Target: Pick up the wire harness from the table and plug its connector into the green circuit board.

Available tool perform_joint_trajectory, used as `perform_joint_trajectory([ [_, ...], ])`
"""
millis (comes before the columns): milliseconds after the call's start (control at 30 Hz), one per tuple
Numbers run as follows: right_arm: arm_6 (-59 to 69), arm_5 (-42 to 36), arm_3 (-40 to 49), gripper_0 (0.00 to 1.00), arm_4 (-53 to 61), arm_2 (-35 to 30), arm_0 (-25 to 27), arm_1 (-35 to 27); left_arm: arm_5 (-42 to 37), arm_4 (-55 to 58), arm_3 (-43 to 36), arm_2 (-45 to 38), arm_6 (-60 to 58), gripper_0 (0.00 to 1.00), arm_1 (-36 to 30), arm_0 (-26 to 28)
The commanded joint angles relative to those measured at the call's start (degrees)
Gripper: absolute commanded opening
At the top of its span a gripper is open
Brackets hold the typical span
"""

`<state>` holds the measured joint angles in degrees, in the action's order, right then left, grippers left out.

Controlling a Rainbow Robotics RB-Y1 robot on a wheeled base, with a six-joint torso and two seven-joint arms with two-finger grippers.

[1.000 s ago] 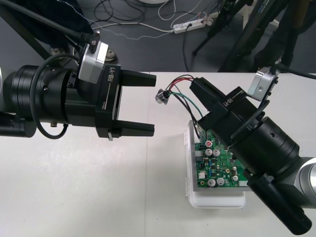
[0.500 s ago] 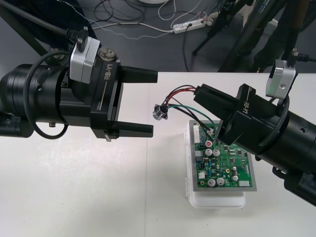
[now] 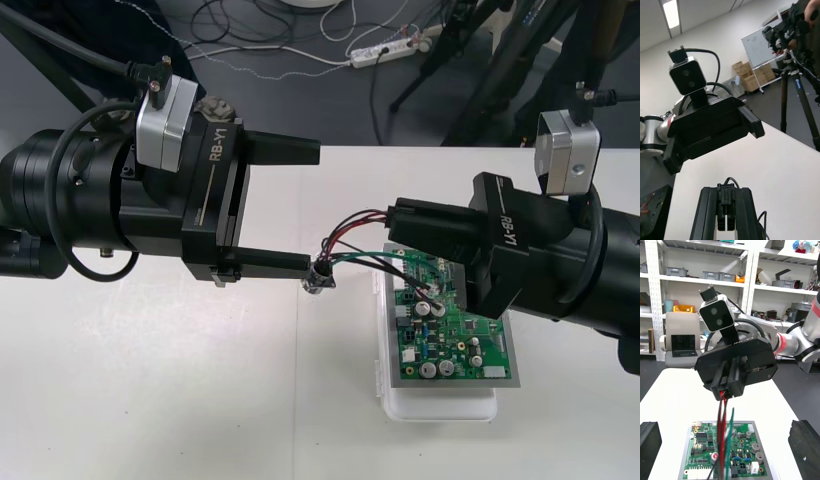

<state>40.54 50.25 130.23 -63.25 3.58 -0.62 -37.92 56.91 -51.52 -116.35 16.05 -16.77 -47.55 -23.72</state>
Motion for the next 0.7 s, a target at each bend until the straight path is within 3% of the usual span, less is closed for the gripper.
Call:
perform_joint_trajectory([
  [33,3.6,3.1,2.2,0.00,-1.3,-2.5,-4.0,1.0,1.7,1.0,-1.5,0.4,2.6,1.00,0.6,-0.4],
  [500,4.8,13.7,-0.5,0.00,-3.5,-3.9,-9.7,5.2,1.6,1.0,-1.5,0.3,3.2,1.00,0.8,-0.4],
  [700,5.0,14.1,-2.3,0.00,-3.5,-3.9,-12.1,6.4,1.5,1.9,-1.5,0.3,2.5,1.00,0.9,0.3],
])
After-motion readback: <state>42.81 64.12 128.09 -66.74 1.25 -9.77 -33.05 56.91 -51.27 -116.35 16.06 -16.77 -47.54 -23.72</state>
